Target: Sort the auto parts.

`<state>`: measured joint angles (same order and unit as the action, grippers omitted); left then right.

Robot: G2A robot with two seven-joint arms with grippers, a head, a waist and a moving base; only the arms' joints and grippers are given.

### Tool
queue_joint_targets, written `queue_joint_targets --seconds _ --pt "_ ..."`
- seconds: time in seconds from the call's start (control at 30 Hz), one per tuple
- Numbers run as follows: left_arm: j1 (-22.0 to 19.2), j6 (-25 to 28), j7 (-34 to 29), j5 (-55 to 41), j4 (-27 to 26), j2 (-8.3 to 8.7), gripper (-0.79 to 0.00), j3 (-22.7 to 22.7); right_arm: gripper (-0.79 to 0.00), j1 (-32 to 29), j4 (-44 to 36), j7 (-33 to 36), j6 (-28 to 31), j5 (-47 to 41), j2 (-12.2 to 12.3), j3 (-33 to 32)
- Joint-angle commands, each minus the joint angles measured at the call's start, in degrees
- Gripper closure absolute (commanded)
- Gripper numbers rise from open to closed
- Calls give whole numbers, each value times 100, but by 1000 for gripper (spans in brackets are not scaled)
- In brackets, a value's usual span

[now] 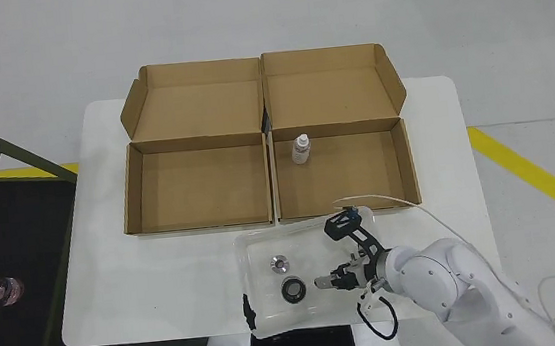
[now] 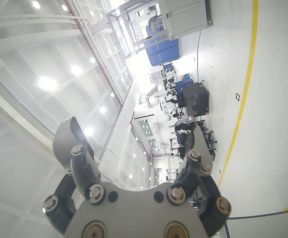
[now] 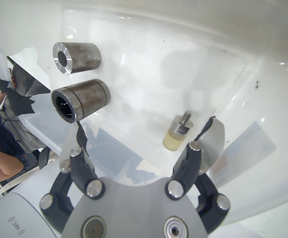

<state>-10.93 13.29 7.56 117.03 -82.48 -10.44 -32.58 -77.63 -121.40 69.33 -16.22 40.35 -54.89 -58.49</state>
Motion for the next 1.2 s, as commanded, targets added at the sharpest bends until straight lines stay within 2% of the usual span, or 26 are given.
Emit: queue_joint_targets --seconds 0.0,0.07,0.23,0.27,0.3,0.4,0.43,0.7,0.93,1.17 --pt "0 0 0 0 0 0 -785 0 -770 -2 41 6 -7 24 -4 20" --pt "0 0 0 0 0 0 -785 0 -699 11 84 23 -17 30 -11 45" --pt "0 0 0 0 0 0 -785 0 -702 64 159 73 -74 84 -32 118" --pt "0 0 0 0 0 0 -785 0 -668 73 164 79 -84 97 -36 130" --pt "0 0 0 0 0 0 -785 0 -594 77 166 80 -92 103 -40 142" --pt "0 0 0 0 0 0 -785 0 -496 76 141 89 -109 150 -45 163" --pt "0 0 0 0 0 0 -785 0 -422 73 129 97 -117 176 -45 165" --pt "0 0 0 0 0 0 -785 0 -369 36 14 231 -145 513 -41 224" --pt "0 0 0 0 0 0 -785 0 -431 17 -57 202 -92 530 -64 292" --pt "0 0 0 0 0 0 -785 0 -419 32 -57 247 17 513 -86 367"
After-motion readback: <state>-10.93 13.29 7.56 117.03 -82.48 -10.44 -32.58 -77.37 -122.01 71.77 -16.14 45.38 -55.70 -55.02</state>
